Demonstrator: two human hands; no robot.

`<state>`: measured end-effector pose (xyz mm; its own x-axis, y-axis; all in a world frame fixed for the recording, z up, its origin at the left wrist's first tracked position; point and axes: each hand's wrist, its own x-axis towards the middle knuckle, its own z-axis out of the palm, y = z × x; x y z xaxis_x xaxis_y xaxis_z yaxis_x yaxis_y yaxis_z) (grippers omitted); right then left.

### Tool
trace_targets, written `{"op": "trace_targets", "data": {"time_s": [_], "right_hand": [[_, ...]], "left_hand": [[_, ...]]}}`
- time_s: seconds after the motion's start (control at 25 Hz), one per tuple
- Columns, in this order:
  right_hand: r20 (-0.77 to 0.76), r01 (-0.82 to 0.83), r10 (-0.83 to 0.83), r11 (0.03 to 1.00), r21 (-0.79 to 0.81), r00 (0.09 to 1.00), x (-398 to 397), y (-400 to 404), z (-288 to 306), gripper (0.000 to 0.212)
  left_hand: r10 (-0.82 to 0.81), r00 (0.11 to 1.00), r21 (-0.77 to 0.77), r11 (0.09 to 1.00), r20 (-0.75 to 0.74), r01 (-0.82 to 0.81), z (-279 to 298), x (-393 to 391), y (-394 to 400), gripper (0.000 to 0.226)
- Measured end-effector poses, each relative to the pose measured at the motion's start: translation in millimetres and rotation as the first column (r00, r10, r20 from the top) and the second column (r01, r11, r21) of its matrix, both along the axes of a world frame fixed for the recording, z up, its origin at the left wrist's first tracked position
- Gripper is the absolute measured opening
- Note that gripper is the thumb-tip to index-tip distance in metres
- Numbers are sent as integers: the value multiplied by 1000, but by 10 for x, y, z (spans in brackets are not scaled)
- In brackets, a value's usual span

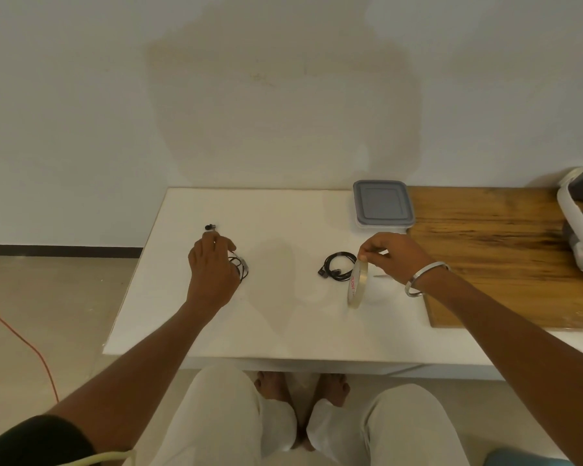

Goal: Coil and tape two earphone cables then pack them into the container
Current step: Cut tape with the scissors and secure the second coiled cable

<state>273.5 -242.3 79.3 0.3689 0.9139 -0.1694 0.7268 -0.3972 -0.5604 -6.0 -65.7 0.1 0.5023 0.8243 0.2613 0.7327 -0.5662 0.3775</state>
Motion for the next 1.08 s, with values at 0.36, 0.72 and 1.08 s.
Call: {"op": "trace_targets", "data": {"time_s": [0.36, 0.72, 1.08], "right_hand": [[30, -52, 49, 992, 112, 998, -97, 160, 217, 16], [24, -62, 59, 982, 176, 998, -87, 275, 412, 20], [-355, 96, -26, 979, 179, 934, -189, 308, 442, 7]], "left_hand": [[-395, 816, -251, 814, 422, 524, 584, 799, -465, 33], [-369, 695, -486, 516, 617, 705, 821, 1079, -648, 43], [-339, 705, -469, 560, 623, 683, 864, 1020, -658, 10]]}}
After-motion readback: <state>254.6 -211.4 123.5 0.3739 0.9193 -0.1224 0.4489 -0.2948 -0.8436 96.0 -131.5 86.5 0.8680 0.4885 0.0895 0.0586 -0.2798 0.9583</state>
